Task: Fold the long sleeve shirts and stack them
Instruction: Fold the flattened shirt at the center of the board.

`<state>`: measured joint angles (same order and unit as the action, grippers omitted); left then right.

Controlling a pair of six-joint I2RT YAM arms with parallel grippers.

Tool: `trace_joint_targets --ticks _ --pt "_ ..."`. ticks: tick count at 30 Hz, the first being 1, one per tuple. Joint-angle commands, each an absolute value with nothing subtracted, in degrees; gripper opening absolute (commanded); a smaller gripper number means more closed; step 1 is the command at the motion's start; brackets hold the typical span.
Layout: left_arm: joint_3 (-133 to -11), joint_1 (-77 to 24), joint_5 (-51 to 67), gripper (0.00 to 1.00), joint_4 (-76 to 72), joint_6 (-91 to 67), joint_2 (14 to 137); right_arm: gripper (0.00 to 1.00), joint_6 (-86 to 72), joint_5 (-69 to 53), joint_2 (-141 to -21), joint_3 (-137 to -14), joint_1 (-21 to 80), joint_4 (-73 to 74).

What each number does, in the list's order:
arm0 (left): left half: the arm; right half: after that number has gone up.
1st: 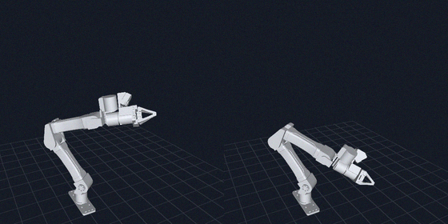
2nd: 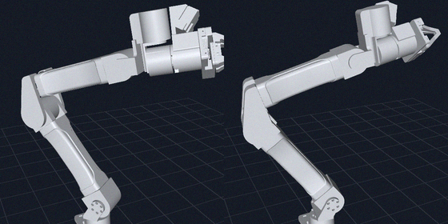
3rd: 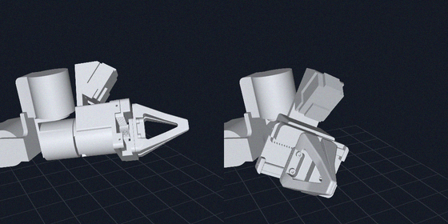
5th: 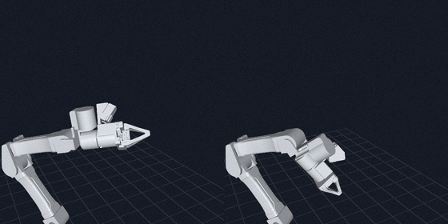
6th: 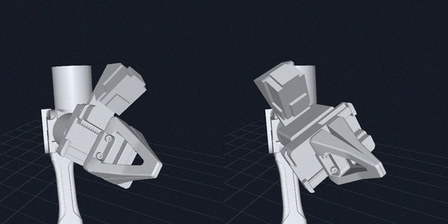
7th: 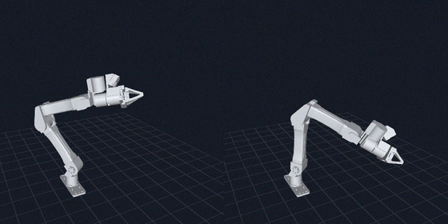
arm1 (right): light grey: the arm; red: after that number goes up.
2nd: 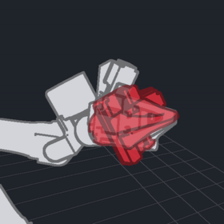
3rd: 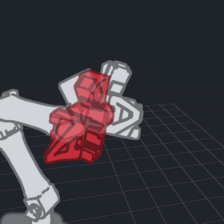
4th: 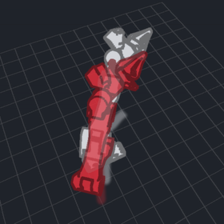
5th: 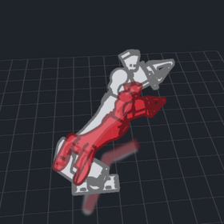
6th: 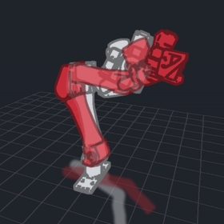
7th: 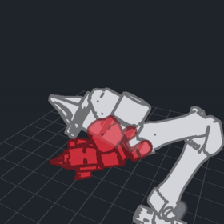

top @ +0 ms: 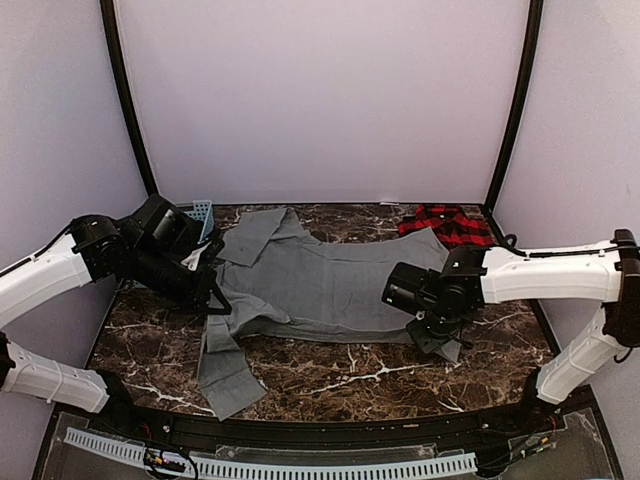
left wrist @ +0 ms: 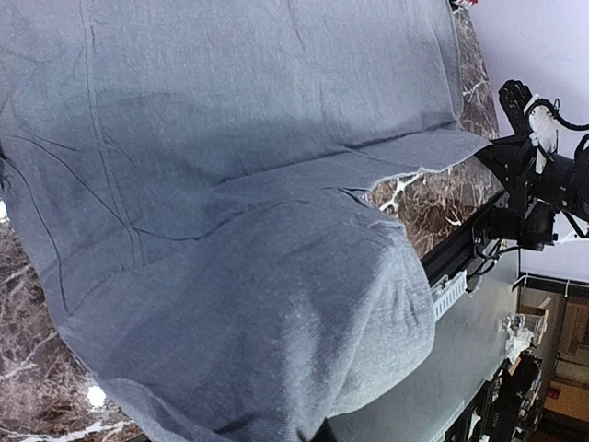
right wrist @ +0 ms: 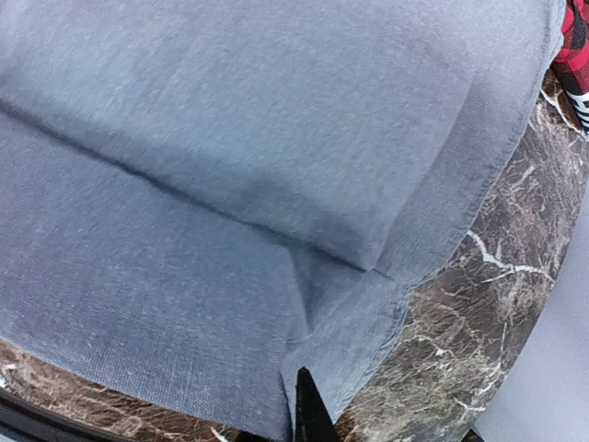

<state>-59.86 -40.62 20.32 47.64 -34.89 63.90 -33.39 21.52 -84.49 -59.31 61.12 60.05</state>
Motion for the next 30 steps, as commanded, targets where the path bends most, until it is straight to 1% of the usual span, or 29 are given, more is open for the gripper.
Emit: trace_joint_targets --ticks 1,4,7,11,14,18,21,23,27,30 --pt "-62.82 -36.78 19.17 0.00 45.56 -31.93 64.57 0.09 -29.66 25.65 -87.46 -61.15 57.66 62.63" --pt "-64.10 -35.42 19.69 0.00 45.20 -31.12 64.96 0.14 -28.66 24.00 -87.93 -60.76 57.57 60.66" --pt "-64.78 -34.94 20.65 0.00 44.83 -30.29 65.95 0.23 -28.77 23.66 -88.25 -59.66 57.52 59.90" --pt "-64.78 -33.48 21.42 0.00 44.43 -29.10 66.95 0.32 -29.21 23.30 -88.30 -57.97 57.55 59.95" --pt "-65.06 -32.10 21.99 0.00 44.33 -28.35 67.32 0.36 -29.99 23.89 -87.99 -57.65 57.50 60.32" --pt "-64.87 -30.61 22.25 0.00 44.61 -27.16 67.66 0.36 -30.30 24.14 -88.21 -57.46 57.54 60.92" --pt "-64.61 -29.99 22.45 0.00 44.78 -26.66 67.84 0.25 -30.82 24.35 -88.46 -57.12 57.56 61.20" --pt "-64.46 -29.48 22.00 0.00 45.13 -26.23 67.82 0.21 -31.75 24.97 -88.12 -57.31 57.49 62.04" --pt "-63.78 -27.64 21.40 0.00 45.39 -25.35 67.89 0.19 -33.87 27.09 -87.00 -58.41 57.39 64.63" --pt "-63.32 -27.20 21.36 0.00 45.17 -24.86 68.32 0.22 -35.14 28.84 -86.75 -59.38 56.45 66.39"
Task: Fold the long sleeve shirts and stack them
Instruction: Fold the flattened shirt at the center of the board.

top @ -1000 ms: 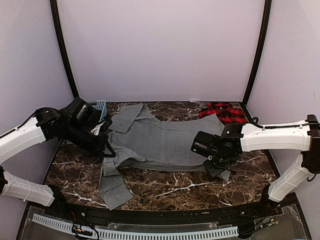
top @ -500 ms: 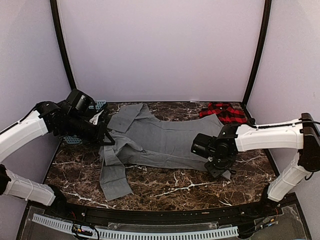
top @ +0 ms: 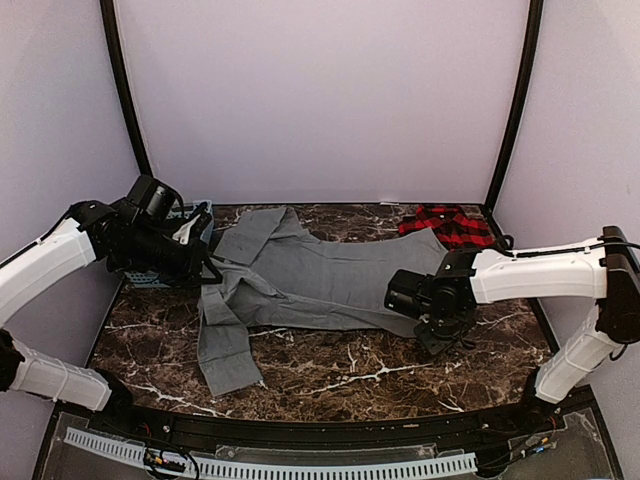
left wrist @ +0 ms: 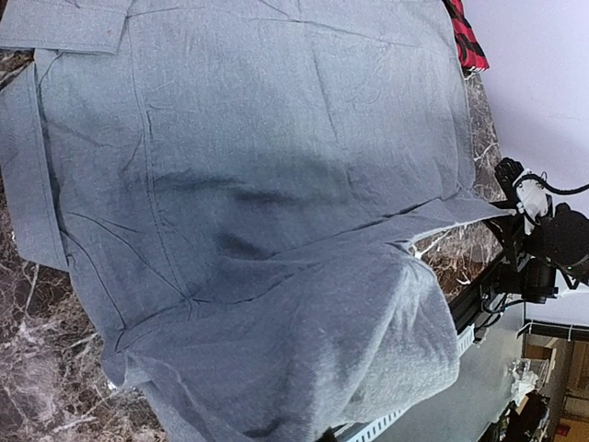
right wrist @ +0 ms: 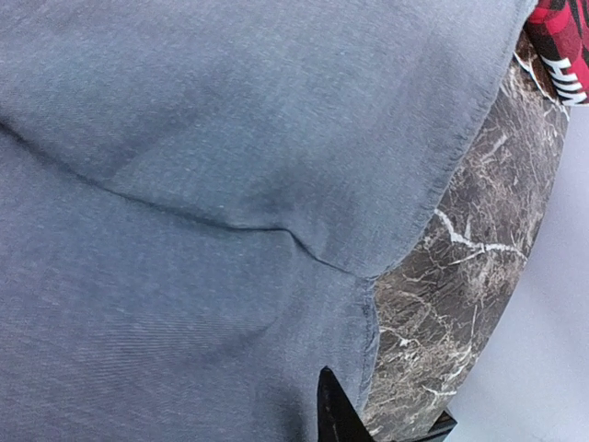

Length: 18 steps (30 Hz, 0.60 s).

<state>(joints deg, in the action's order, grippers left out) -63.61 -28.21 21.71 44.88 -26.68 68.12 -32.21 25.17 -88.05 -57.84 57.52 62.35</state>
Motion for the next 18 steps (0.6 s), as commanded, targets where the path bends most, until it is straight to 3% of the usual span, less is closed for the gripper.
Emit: trace_joint_targets --ticks 1,18 --pt "-63.21 -27.10 21.36 0.00 45.02 -24.78 68.44 0.23 -35.55 29.52 -86.75 -59.68 56.01 66.96" --pt "-63.71 -26.90 18.16 0.00 42.08 -22.01 74.42 0.21 -31.46 34.39 -94.74 -67.85 45.78 66.01"
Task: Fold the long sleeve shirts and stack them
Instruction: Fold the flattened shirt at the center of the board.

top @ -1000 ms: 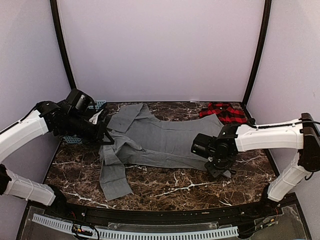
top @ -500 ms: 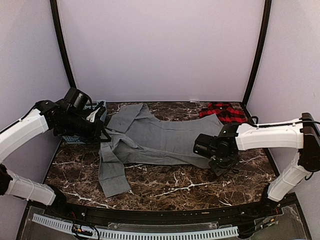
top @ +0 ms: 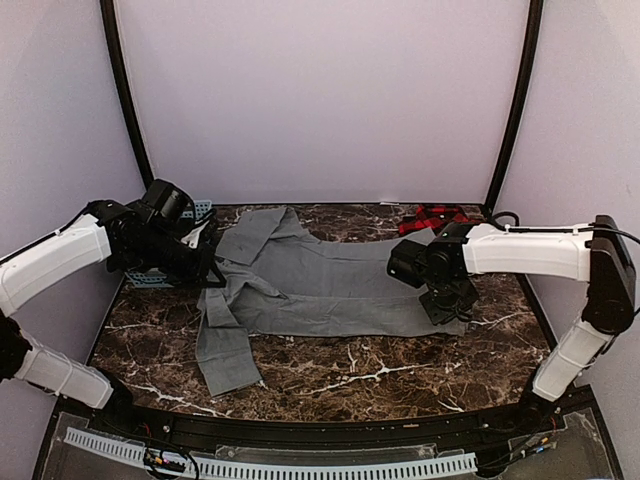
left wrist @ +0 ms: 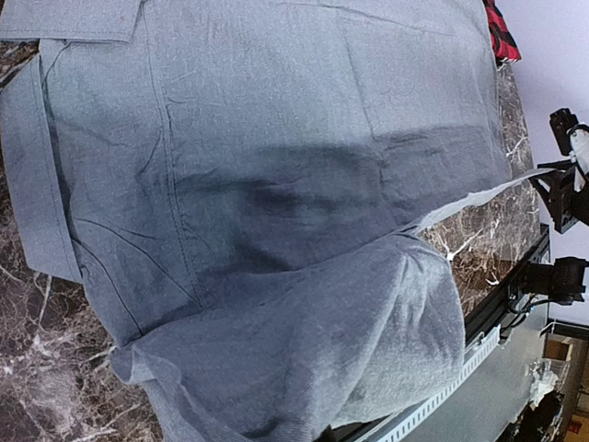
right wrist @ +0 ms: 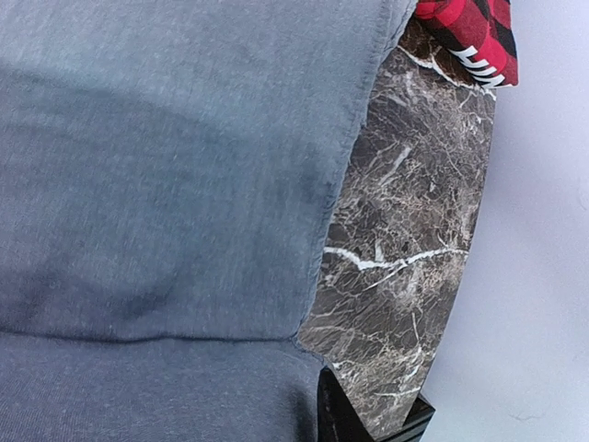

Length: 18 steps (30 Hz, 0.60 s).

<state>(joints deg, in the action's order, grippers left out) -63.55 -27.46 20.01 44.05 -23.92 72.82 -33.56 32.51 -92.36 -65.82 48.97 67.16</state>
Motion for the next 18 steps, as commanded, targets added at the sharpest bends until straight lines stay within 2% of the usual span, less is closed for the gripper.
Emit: trace_joint_targets --ticks 1,6,10,14,18 --pt "-64.09 -26.90 17.61 0.00 41.83 -21.70 75.58 0.22 -30.90 34.63 -95.45 -68.27 45.31 65.29" --pt "-65.47 -26.85 16.26 0.00 39.54 -21.00 79.99 0.30 -28.18 36.54 -99.29 -70.19 41.29 62.66" --pt "-66.39 -26.74 14.44 0.00 37.13 -20.84 83.75 0.33 -24.40 35.52 -102.81 -70.29 37.87 56.83" --pt "-66.90 -26.40 12.30 0.04 33.95 -21.00 89.38 0.33 -24.00 35.71 -105.18 -71.32 36.91 55.51" --pt "-68.73 -25.86 8.48 0.10 31.18 -21.43 94.54 0.34 -23.26 34.63 -102.50 -70.94 37.20 53.22"
